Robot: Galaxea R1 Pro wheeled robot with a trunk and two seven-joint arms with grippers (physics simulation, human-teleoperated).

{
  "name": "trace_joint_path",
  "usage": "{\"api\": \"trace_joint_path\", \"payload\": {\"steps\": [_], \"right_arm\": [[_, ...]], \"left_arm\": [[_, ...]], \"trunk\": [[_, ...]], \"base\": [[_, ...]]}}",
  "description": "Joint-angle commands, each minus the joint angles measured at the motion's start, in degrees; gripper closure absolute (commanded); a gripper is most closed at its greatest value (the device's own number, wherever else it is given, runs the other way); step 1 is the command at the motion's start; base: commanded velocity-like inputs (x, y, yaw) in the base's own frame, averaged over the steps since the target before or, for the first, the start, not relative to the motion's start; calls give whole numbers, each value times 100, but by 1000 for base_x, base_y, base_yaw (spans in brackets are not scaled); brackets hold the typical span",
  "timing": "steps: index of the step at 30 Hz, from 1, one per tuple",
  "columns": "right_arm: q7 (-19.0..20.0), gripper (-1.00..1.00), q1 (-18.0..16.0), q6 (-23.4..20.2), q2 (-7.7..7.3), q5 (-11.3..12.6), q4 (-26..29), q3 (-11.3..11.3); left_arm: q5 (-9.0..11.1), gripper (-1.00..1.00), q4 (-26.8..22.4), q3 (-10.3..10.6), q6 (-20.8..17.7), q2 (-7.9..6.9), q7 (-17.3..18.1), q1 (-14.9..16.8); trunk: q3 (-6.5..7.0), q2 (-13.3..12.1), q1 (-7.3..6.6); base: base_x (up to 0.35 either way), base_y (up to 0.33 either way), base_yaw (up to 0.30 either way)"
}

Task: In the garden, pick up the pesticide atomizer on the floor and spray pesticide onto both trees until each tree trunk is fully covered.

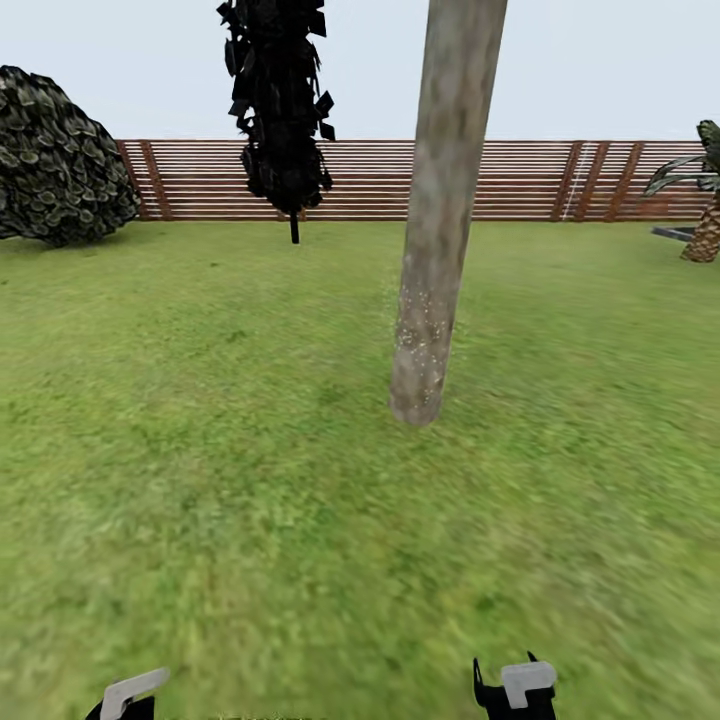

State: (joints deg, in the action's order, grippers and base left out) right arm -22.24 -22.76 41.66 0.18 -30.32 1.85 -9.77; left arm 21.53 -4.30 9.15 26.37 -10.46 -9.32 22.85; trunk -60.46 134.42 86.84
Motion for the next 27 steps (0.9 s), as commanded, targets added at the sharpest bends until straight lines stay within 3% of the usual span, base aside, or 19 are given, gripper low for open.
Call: {"api": "trace_joint_path", "payload": {"steps": [1, 27], "right_arm": [[0, -100, 0, 0, 0, -1, 0, 1], [0, -100, 0, 0, 9, 0, 0, 1]], "left_arm": [[0, 100, 1, -1, 0, 0, -3, 0], [0, 100, 18, -1, 7, 9, -9, 0]], "trunk": [[0, 0, 0], [0, 0, 0]], "base": [[0, 0, 282], [0, 0, 282]]}}
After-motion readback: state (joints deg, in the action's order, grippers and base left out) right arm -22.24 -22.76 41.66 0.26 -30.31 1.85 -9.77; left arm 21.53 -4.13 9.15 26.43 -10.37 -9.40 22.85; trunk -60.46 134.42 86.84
